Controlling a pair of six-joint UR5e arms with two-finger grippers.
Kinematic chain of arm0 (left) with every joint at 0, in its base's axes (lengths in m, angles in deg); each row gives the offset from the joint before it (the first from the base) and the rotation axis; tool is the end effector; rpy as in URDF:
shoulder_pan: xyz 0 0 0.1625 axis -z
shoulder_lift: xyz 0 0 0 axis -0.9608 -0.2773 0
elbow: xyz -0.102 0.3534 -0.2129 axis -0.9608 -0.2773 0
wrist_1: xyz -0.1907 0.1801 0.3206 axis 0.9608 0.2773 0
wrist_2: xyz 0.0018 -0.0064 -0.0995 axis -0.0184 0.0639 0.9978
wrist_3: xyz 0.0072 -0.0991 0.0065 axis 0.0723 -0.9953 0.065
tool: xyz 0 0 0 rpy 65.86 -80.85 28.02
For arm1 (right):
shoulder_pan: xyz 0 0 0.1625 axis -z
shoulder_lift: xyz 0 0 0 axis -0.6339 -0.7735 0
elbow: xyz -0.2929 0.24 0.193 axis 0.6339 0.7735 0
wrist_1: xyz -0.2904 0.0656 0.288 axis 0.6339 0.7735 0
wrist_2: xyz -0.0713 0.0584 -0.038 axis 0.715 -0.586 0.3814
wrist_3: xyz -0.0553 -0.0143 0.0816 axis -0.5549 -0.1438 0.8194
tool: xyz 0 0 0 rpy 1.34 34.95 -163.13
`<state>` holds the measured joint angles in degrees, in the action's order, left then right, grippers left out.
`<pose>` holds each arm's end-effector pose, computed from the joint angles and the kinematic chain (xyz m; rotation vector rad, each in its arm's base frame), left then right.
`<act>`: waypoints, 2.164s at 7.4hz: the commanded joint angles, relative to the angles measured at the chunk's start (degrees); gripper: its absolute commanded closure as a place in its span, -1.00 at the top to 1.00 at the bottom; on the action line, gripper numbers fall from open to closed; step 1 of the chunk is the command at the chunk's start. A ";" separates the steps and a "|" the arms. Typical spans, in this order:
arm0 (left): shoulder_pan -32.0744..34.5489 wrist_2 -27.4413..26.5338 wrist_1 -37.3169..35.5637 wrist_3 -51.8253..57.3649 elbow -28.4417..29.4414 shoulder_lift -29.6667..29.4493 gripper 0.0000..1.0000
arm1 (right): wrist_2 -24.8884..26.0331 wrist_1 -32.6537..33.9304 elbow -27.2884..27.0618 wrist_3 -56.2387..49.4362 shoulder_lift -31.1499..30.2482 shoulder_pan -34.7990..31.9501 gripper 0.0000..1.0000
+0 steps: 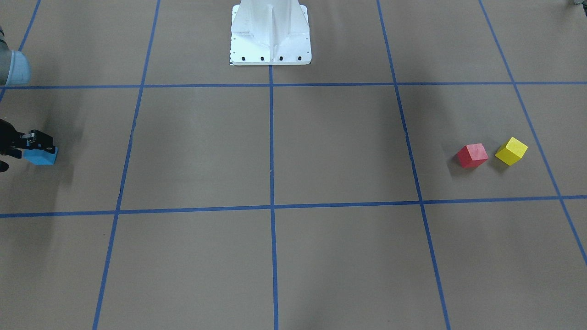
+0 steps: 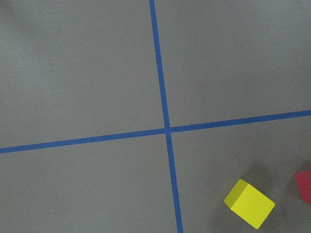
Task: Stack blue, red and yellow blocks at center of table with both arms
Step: 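Close the right gripper on the blue cube and lift it, then carry the blue cube with the right gripper to the table center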
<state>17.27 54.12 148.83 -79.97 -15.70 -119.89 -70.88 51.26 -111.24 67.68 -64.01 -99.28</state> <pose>-0.0766 -0.4946 0.5707 0.1898 0.7311 0.0633 -0.1952 -0.4672 0.6250 -0.0958 -0.8037 -0.1569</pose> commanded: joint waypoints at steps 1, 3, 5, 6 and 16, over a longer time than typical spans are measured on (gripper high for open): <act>0.06 0.07 -0.72 0.00 -1.45 0.35 1.00 | -0.03 -0.04 0.03 0.32 0.05 0.01 -0.37; 0.06 0.07 -1.51 -0.09 -2.52 0.44 1.00 | -1.43 -0.13 -1.98 0.15 0.14 -0.08 -1.00; 0.06 0.07 -1.52 0.00 -2.52 0.36 1.00 | -4.68 0.93 -5.85 0.93 1.18 -2.01 -1.00; 0.06 0.07 -1.52 -0.09 -2.52 0.36 1.00 | -4.86 4.41 -6.47 4.85 5.37 -2.19 -1.00; 0.06 0.25 -1.60 -0.09 -2.43 1.15 1.00 | 8.84 20.91 35.95 20.69 66.40 17.05 -1.00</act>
<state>17.33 54.37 147.23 -80.06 -18.13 -118.79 -63.53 75.91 -80.54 85.71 -0.63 -84.28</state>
